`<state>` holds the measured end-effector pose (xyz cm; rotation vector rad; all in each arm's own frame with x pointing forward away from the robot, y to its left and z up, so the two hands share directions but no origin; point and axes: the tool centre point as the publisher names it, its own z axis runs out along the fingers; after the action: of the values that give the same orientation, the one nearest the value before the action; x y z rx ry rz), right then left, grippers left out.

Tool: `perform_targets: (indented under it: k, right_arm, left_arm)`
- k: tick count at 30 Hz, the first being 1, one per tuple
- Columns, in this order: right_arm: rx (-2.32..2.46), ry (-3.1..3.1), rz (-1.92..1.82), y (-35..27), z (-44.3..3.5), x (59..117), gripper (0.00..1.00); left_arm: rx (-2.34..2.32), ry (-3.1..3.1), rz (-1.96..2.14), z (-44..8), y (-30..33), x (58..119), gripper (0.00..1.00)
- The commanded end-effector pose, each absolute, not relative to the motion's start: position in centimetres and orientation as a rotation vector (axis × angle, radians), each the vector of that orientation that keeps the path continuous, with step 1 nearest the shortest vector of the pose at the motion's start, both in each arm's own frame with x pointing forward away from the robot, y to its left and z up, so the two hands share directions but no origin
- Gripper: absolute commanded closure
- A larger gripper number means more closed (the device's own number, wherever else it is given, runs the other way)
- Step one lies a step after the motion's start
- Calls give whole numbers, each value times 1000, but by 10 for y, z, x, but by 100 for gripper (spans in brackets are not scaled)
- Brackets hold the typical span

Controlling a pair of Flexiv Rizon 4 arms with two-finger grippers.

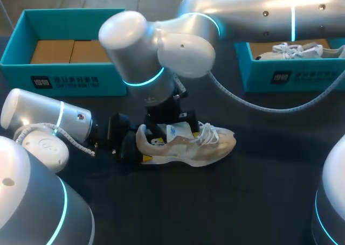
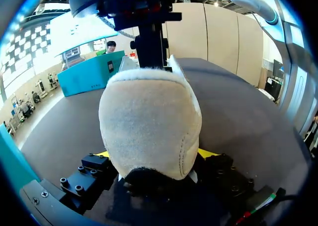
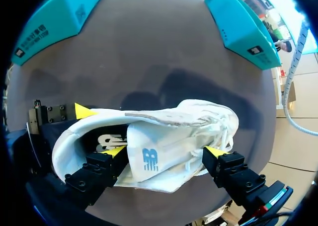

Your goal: Take the shoe out of the shoebox, open the shoe tongue, remove and reinsert the insole, then place the shoe into the shoebox

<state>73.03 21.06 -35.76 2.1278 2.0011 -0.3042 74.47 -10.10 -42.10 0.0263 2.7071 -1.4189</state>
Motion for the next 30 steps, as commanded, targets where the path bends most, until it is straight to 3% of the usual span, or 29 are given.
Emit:
perform_targets:
  k: [1, 19, 21, 22, 26, 28, 30]
  right_arm:
    - [2138, 2004, -314, 201, -361, 728, 0]
    - [2104, 1934, -405, 171, -341, 729, 0]
    - [2105, 1930, -404, 165, -339, 731, 44]
    - [2105, 1929, -402, 164, -339, 732, 54]
    - [2092, 1946, -406, 158, -335, 734, 65]
    - [2092, 1950, -414, 155, -332, 734, 77]
    - [2093, 1952, -412, 151, -329, 732, 81]
  left_arm:
    - [26, 2709, -1412, -422, -99, 743, 100]
    - [26, 2709, -1412, -422, -99, 743, 100]
    - [26, 2709, -1412, -422, -99, 743, 100]
    - [26, 2709, -1412, -422, -99, 743, 100]
    - [26, 2709, -1412, -422, -99, 743, 100]
    - [26, 2709, -1412, -422, -99, 743, 100]
    - [26, 2709, -1412, -422, -99, 743, 100]
